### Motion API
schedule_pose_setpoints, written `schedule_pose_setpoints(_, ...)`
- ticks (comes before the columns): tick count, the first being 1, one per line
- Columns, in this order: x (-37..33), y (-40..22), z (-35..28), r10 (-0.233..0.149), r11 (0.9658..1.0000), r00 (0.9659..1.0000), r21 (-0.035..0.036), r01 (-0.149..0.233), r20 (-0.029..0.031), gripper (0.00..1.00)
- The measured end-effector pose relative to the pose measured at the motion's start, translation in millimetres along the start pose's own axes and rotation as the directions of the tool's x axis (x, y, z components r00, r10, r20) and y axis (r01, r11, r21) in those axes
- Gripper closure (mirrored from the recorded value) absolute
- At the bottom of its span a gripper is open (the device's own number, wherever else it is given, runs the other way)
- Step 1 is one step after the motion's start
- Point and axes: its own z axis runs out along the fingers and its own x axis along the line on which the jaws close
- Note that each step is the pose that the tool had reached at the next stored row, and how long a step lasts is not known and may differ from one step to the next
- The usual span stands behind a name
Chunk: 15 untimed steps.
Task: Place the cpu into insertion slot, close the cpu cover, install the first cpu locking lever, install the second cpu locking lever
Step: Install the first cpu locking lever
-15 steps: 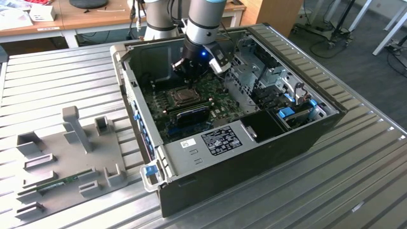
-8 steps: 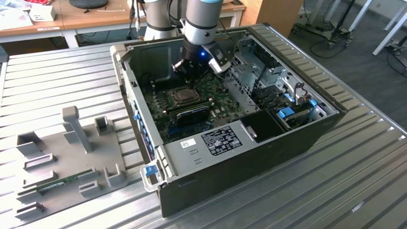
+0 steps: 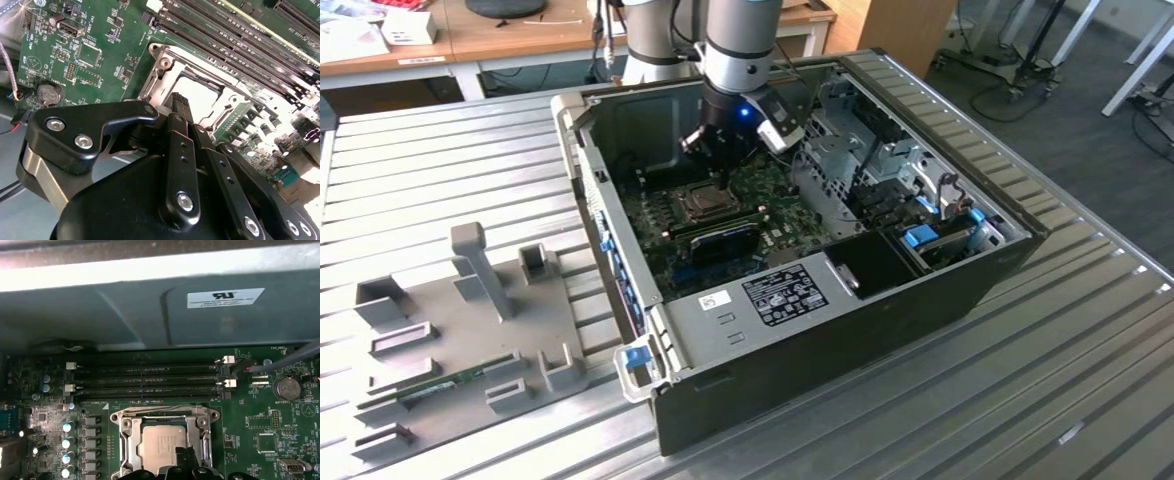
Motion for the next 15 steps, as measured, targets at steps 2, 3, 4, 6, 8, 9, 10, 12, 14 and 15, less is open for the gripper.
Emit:
schedule_pose_setpoints(2,0.3,0.1,0.3,-0.007,1.0,1.0,0.0003,0.007,0.0053,0.89)
schedule_pose_setpoints(3,0.4,0.0,0.6,-0.012,0.9999,0.9999,0.0003,0.012,0.0097,0.89)
schedule_pose_setpoints(4,0.5,0.0,1.0,-0.016,0.9999,0.9998,0.0001,0.016,0.0148,0.89)
schedule_pose_setpoints(6,1.0,0.0,1.4,-0.022,0.9998,0.9995,-0.0001,0.022,0.0211,0.89)
schedule_pose_setpoints(8,2.8,0.0,1.4,-0.025,0.9997,0.9994,0.0011,0.025,0.0233,0.89)
schedule_pose_setpoints(9,3.9,0.0,1.5,-0.027,0.9996,0.9994,0.002,0.027,0.0237,0.89)
schedule_pose_setpoints(10,5.3,-0.1,1.5,-0.028,0.9996,0.9993,0.0031,0.028,0.0238,0.89)
schedule_pose_setpoints(12,8.2,-0.1,1.8,-0.03,0.9995,0.9993,0.0062,0.03,0.0239,0.89)
schedule_pose_setpoints(14,11.8,-0.3,1.9,-0.032,0.9994,0.9992,0.0117,0.032,0.0238,0.89)
schedule_pose_setpoints(15,13.5,-0.3,1.9,-0.033,0.9994,0.9992,0.0151,0.032,0.0238,0.89)
